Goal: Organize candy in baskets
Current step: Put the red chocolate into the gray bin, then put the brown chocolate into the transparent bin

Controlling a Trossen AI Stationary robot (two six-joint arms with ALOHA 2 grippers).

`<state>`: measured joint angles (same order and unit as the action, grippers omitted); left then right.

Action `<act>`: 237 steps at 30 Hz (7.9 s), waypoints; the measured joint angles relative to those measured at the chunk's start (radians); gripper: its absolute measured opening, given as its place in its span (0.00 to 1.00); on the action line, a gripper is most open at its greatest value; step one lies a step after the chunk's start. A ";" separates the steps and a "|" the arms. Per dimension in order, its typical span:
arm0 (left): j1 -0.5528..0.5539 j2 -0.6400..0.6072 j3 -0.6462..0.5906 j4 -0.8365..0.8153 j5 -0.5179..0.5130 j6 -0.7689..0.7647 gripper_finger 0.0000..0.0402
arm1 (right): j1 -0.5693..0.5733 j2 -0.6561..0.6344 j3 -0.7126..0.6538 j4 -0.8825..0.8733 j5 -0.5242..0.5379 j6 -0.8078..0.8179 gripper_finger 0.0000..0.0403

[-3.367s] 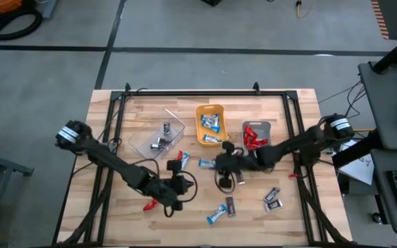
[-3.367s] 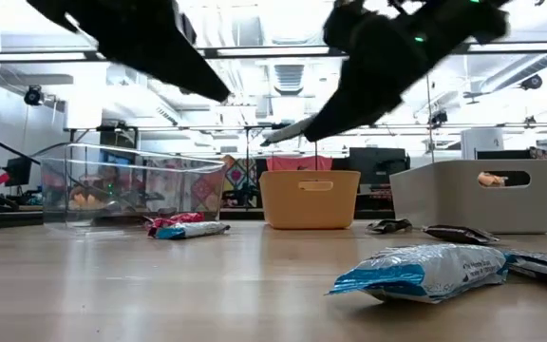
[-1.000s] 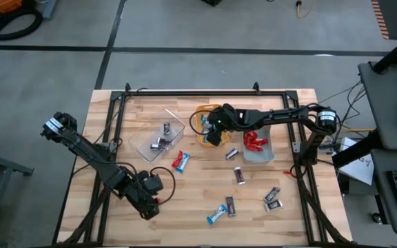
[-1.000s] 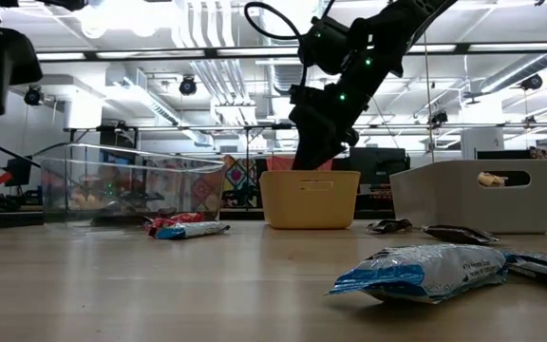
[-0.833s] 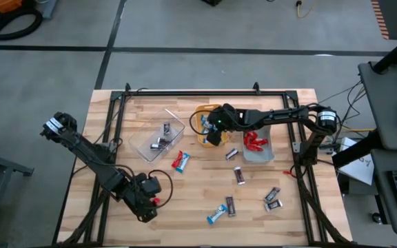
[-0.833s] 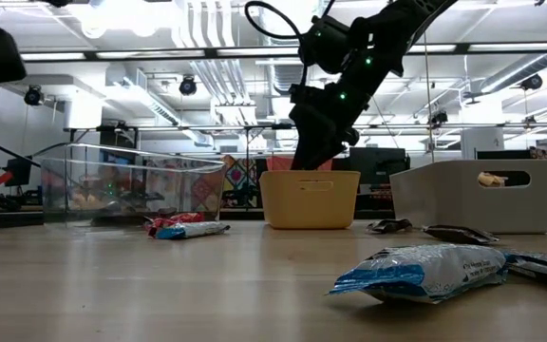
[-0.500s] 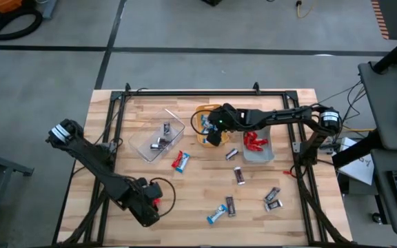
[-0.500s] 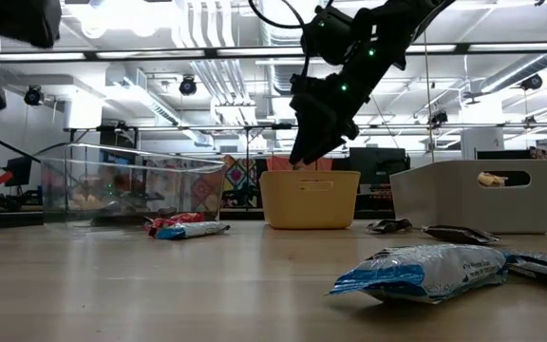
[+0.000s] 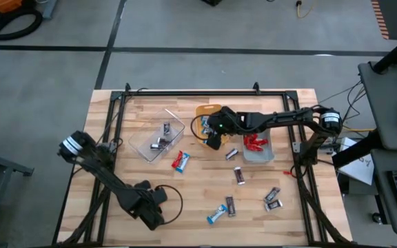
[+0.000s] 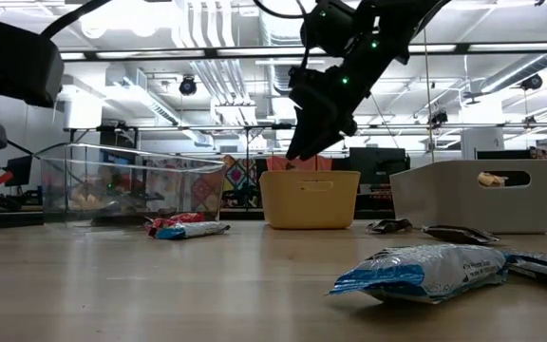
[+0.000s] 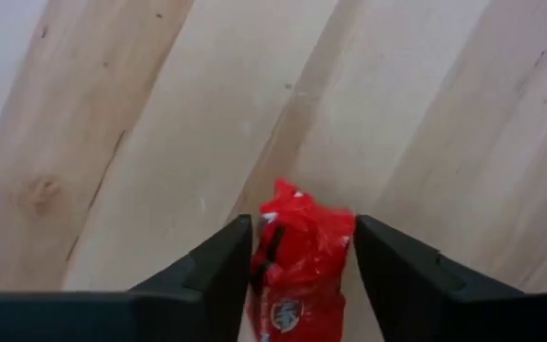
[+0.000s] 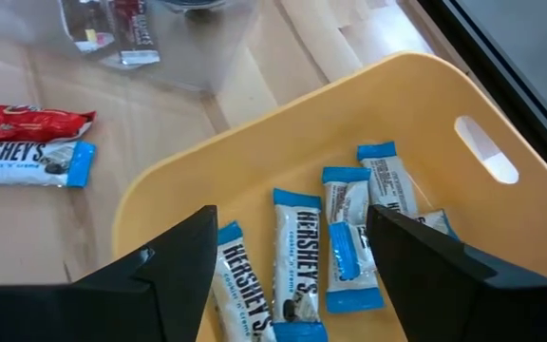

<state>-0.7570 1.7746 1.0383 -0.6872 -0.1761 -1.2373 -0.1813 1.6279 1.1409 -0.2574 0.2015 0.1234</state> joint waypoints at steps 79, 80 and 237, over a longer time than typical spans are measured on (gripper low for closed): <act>0.190 -0.205 -0.385 1.561 -0.494 1.279 0.03 | 0.532 0.188 -0.152 1.023 0.056 -0.133 0.25; 0.190 -0.205 -0.385 1.561 -0.494 1.279 0.03 | 0.532 0.188 -0.152 1.021 0.057 -0.134 0.21; 0.192 -0.218 -0.320 1.470 -0.573 1.282 0.33 | 0.913 0.103 -0.085 -0.786 -0.225 0.337 0.03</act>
<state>-0.5653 1.5562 0.7182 0.7832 -0.7494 0.0446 0.7322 1.7306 1.0561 -1.0434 -0.0230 0.4601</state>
